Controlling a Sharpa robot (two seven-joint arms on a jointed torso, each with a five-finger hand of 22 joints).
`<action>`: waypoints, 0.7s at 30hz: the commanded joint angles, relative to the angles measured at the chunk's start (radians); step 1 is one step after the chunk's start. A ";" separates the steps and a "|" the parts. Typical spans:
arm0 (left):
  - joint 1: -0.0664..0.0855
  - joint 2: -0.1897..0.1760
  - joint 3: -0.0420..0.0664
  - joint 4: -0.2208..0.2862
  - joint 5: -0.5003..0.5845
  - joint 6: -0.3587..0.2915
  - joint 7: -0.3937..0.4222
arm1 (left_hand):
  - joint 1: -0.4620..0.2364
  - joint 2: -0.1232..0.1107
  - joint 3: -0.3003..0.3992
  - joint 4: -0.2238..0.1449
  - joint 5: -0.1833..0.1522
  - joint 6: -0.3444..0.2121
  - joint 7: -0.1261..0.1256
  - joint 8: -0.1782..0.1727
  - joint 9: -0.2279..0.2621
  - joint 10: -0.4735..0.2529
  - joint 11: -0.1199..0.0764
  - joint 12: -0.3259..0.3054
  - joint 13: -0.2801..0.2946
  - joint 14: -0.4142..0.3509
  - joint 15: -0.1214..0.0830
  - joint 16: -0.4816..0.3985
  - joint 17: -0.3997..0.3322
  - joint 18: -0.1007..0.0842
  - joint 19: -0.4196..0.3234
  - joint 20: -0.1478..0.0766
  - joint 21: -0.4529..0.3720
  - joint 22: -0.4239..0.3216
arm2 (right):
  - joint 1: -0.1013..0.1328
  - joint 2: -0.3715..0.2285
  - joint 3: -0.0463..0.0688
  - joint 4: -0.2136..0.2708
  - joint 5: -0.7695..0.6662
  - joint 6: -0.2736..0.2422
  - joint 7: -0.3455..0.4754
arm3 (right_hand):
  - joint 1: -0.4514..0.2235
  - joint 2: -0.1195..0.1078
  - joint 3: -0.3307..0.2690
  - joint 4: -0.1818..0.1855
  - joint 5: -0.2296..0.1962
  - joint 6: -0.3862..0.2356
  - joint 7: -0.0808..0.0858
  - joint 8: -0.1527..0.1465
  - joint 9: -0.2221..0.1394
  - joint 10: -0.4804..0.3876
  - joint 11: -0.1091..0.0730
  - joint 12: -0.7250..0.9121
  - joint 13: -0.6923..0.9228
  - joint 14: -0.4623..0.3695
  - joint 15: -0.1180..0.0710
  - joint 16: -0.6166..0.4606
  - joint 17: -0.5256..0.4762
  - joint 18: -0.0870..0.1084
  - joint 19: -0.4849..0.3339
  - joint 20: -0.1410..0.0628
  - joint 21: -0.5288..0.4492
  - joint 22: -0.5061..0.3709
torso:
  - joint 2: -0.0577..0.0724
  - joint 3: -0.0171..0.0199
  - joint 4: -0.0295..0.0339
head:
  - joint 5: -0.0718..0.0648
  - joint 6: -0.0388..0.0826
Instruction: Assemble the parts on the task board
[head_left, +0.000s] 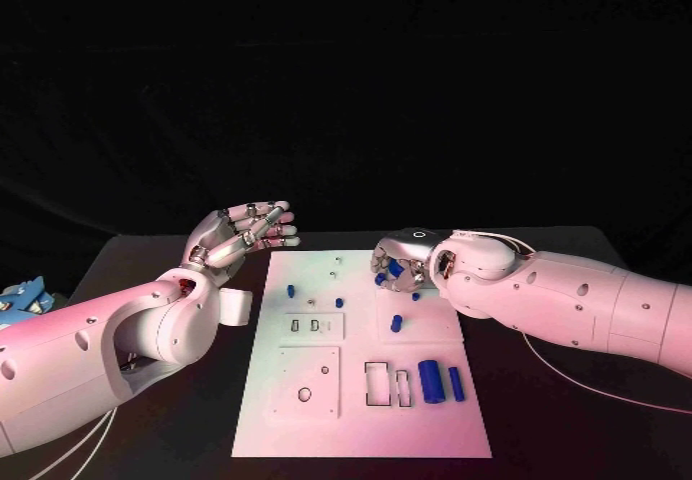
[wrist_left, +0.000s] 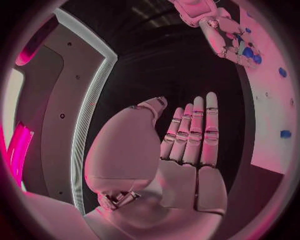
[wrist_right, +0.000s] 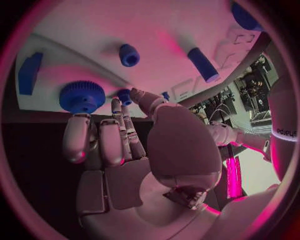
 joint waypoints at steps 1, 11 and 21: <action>0.002 0.000 0.001 0.003 0.006 0.018 0.007 | -0.003 -0.004 0.007 -0.001 -0.006 0.000 0.022 -0.007 -0.001 -0.004 0.004 -0.005 -0.002 -0.005 0.001 -0.007 0.001 0.010 0.007 0.001 0.003 0.001 | 0.000 0.003 0.000 0.002 -0.020 0.001 -0.008 | 0.005 0.010 0.006 0.006 -0.005 0.017 -0.003 0.009 0.006 0.016 -0.002 0.010 0.004 0.040 0.001 0.011 0.007 -0.015 0.013 0.001 0.013 0.019 | 0.003 0.0013 0.0015 | 0.000 0.000; 0.002 -0.001 0.001 0.001 0.006 0.017 0.003 | -0.004 -0.004 0.008 -0.002 -0.006 -0.001 0.022 -0.007 -0.001 -0.005 0.004 -0.006 -0.002 -0.006 0.001 -0.008 0.002 0.010 0.007 0.001 0.004 0.001 | 0.000 0.002 0.000 0.003 -0.022 -0.047 -0.015 | 0.024 0.055 0.056 0.014 -0.054 0.066 -0.021 0.049 0.042 0.080 -0.023 0.038 0.022 0.039 -0.015 0.036 0.019 -0.023 0.034 -0.011 0.047 0.073 | 0.007 0.0024 0.0014 | 0.001 0.000; 0.002 -0.001 0.001 -0.002 0.006 0.017 0.000 | -0.003 -0.005 0.008 -0.003 -0.006 -0.002 0.023 -0.008 -0.002 -0.006 0.004 -0.007 -0.002 -0.007 0.001 -0.009 0.003 0.009 0.007 0.001 0.005 0.002 | 0.000 0.003 0.000 0.008 -0.046 -0.107 -0.034 | 0.051 0.087 0.076 -0.016 -0.053 0.095 -0.040 0.114 0.109 0.126 -0.044 0.060 0.046 0.040 -0.033 0.050 0.024 -0.030 0.050 -0.028 0.069 0.111 | 0.011 0.0020 0.0030 | -0.003 -0.001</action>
